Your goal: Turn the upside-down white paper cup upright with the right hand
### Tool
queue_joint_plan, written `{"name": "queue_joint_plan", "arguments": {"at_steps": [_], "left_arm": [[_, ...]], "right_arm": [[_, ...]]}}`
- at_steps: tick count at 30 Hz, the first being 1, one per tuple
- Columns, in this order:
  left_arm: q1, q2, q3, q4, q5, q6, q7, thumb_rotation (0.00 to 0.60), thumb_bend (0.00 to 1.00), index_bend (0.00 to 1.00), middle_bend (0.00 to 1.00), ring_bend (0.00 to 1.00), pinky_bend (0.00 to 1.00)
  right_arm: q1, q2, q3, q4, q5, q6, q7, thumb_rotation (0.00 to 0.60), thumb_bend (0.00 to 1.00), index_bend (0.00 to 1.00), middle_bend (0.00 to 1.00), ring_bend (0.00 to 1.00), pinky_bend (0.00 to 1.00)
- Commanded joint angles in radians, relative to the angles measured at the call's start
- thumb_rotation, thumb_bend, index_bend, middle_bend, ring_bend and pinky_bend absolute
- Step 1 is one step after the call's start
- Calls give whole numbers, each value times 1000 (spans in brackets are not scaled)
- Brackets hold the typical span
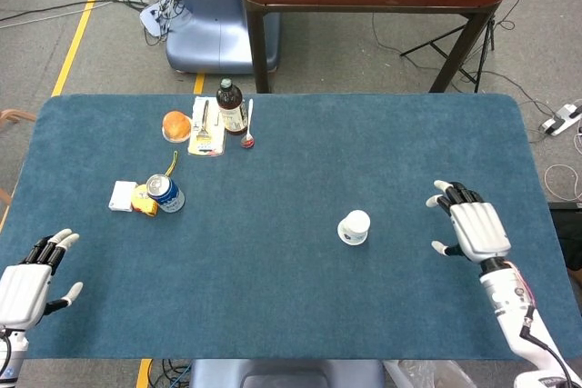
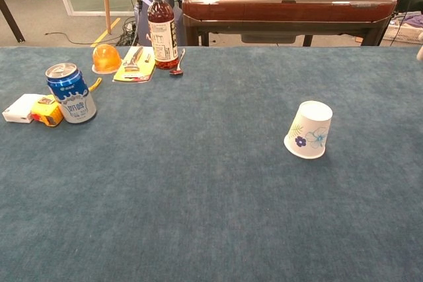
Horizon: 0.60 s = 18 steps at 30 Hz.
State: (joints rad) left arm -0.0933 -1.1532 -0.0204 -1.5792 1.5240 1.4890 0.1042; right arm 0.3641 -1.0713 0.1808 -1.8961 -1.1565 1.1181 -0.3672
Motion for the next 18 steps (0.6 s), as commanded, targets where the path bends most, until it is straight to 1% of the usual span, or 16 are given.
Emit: {"name": "queue_joint_plan", "arguments": {"at_steps": [1, 5, 8, 14, 18], "left_arm": [[2, 2, 0, -2, 0, 3, -3, 600, 206, 181, 148, 134, 453], [3, 6, -2, -4, -6, 1, -6, 600, 206, 181, 148, 134, 453], [4, 8, -3, -4, -9, 2, -8, 600, 206, 181, 148, 134, 453], [6, 12, -5, -6, -13, 4, -10, 600, 206, 181, 148, 134, 453], [8, 14, -6, -8, -15, 5, -11, 600, 206, 181, 148, 134, 453]], "right_arm": [[62, -34, 19, -9, 78, -41, -96, 600, 0, 334, 128, 89, 218], [122, -80, 22, -2, 150, -60, -181, 600, 0, 334, 120, 69, 196], [163, -102, 22, 2, 201, -81, -222, 600, 0, 334, 108, 49, 174], [239, -122, 9, 6, 299, -122, -296, 600, 0, 317, 78, 8, 136], [276, -143, 4, 16, 350, -120, -323, 600, 0, 316, 76, 6, 133]]}}
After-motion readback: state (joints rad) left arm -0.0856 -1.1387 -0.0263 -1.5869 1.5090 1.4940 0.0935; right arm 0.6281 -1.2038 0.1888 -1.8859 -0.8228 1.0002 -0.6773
